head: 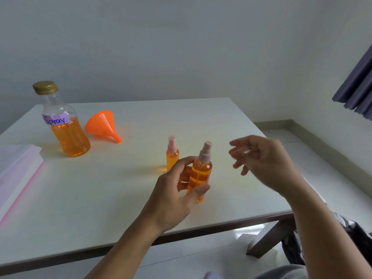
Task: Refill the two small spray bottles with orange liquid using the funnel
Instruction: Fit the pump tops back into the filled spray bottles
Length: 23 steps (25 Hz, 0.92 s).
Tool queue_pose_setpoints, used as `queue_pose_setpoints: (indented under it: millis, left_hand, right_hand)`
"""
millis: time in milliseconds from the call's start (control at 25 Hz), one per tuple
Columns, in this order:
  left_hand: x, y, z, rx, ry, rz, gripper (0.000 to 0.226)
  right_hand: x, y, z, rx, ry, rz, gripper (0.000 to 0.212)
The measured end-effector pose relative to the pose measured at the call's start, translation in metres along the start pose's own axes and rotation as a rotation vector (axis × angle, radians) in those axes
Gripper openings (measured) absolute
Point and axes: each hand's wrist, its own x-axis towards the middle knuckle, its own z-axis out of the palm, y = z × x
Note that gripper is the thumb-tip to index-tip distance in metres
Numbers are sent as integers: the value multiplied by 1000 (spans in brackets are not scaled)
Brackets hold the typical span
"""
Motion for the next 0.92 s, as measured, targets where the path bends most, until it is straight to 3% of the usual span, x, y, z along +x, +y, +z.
queue_pose_setpoints:
  millis: [80, 320, 440, 560, 720, 920]
  left_hand:
    - [0, 3, 2, -62, -42, -19, 62]
    - [0, 13, 12, -160, -138, 15, 80]
    - [6, 17, 20, -186, -155, 27, 72]
    - [17, 24, 31, -229, -67, 10, 61]
    - [34, 27, 43, -68, 41, 81, 62]
    - [51, 20, 47, 214, 59, 104, 53]
  right_hand:
    - [-1, 9, 7, -247, -81, -35, 19]
    - [5, 17, 12, -312, -106, -61, 23]
    - [8, 19, 14, -299, -105, -57, 24]
    - [12, 19, 8, -273, -51, -46, 19]
    - [17, 22, -6, -227, 17, -6, 16]
    - [18, 24, -15, -186, 61, 48, 13]
